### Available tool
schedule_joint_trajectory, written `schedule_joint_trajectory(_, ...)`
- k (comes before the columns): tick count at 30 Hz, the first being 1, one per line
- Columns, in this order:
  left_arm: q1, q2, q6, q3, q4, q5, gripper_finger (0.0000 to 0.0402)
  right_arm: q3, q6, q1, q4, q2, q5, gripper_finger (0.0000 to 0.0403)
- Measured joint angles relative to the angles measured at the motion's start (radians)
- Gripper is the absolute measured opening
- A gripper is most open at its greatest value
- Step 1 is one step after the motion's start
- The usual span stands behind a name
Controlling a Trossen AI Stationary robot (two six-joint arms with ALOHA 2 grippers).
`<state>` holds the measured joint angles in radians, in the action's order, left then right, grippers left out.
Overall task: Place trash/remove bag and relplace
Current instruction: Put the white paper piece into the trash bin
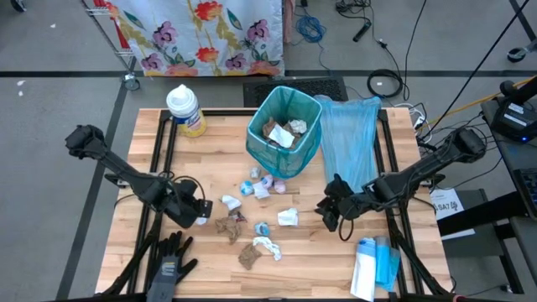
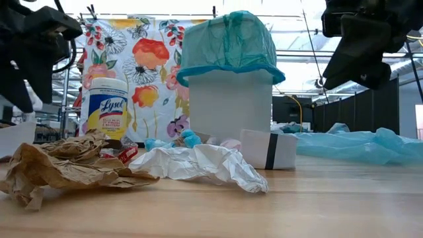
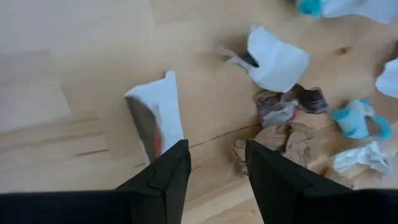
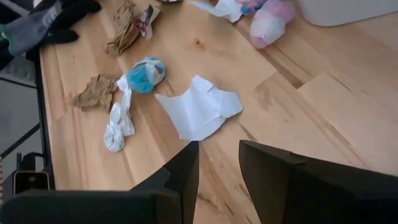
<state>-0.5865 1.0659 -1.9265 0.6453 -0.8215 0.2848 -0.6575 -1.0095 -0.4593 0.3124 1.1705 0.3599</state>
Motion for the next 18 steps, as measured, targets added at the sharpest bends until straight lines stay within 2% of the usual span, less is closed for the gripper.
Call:
schedule_joint_trajectory(4,-0.003,0.033,-0.008,0.0,-0.013,-0.05,0.0157,0.0,0.001,-0.024,0.005,0.0,0.001,0.0105)
schedule_joint_trajectory(18,-0.003,0.073,-0.052,0.0,-0.087,-0.053,0.0154,0.0,0.005,-0.06,0.006,0.0,0.005,0.0105)
